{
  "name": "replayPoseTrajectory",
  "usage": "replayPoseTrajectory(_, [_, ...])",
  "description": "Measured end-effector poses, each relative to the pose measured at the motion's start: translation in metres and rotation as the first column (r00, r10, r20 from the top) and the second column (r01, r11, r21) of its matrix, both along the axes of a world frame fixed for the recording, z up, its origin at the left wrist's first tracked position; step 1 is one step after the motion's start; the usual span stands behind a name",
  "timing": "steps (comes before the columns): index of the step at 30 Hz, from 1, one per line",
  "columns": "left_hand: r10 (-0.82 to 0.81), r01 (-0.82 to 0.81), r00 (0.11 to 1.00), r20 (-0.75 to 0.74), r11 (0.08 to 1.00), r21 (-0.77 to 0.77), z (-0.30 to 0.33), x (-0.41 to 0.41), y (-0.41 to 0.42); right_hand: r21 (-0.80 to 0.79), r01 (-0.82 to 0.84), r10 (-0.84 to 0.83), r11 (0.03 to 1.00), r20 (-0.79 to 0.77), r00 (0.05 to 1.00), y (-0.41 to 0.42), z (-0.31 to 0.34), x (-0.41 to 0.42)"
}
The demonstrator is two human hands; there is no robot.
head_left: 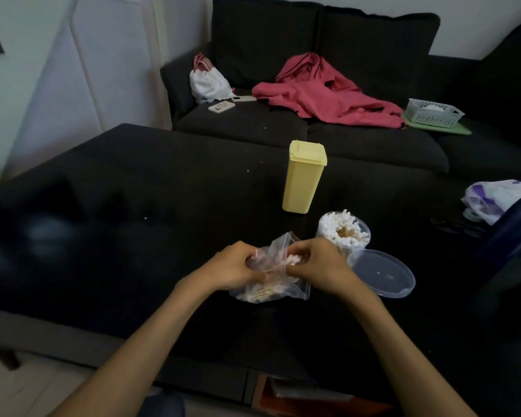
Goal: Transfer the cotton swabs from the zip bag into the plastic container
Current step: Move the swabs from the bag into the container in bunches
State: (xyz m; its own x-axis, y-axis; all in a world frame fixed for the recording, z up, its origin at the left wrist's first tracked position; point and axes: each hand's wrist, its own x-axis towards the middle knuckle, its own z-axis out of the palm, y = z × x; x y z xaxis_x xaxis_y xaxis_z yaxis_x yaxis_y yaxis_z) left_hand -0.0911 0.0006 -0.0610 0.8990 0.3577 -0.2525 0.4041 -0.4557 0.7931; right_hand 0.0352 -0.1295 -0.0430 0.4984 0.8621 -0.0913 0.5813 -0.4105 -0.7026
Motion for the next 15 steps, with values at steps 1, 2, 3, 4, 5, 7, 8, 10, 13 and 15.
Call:
replayPoseTrajectory(1, [0.003, -0.004, 1.0, 0.006, 1.0, 0.002, 0.001, 0.0, 0.0, -0.011, -0.014, 0.014, 1.0, -0.023, 1.0, 0.0, 0.0, -0.001])
replayPoseTrajectory(2, [0.006, -0.006, 1.0, 0.006, 1.0, 0.007, 0.002, 0.0, -0.001, -0.02, -0.009, 0.009, 1.0, -0.045, 0.999, 0.0, -0.001, -0.001])
replayPoseTrajectory(3, [0.011, -0.012, 1.0, 0.007, 1.0, 0.015, 0.002, 0.0, -0.001, -0.022, 0.01, -0.011, 1.0, -0.056, 0.998, 0.0, -0.002, -0.001])
replayPoseTrajectory(4, [0.018, -0.018, 1.0, 0.01, 1.0, 0.023, 0.002, 0.001, -0.002, -0.019, 0.036, -0.037, 0.999, -0.06, 0.998, 0.0, -0.002, 0.0])
replayPoseTrajectory(5, [0.027, -0.027, 1.0, 0.011, 0.999, 0.033, 0.001, 0.001, -0.002, -0.014, 0.063, -0.064, 0.998, -0.058, 0.996, 0.0, -0.002, 0.0])
replayPoseTrajectory(7, [0.043, -0.043, 0.999, 0.01, 0.998, 0.055, -0.001, 0.002, 0.0, 0.001, 0.103, -0.103, 0.995, -0.049, 0.993, 0.0, -0.001, 0.001])
replayPoseTrajectory(8, [0.053, -0.053, 0.999, 0.003, 0.996, 0.065, -0.001, 0.001, 0.001, 0.014, 0.115, -0.114, 0.993, -0.056, 0.992, -0.001, 0.0, 0.003])
replayPoseTrajectory(10, [0.07, -0.068, 0.997, -0.014, 0.994, 0.084, -0.001, 0.001, 0.002, 0.042, 0.123, -0.117, 0.991, -0.121, 0.986, -0.003, 0.004, 0.004])
replayPoseTrajectory(13, [0.074, -0.071, 0.997, -0.022, 0.993, 0.092, 0.001, -0.001, 0.001, 0.053, 0.092, -0.081, 0.994, -0.182, 0.98, -0.007, 0.008, 0.005])
replayPoseTrajectory(15, [0.064, -0.062, 0.998, -0.025, 0.995, 0.077, 0.002, 0.0, 0.001, 0.032, 0.067, -0.06, 0.997, -0.19, 0.98, -0.009, 0.01, 0.003])
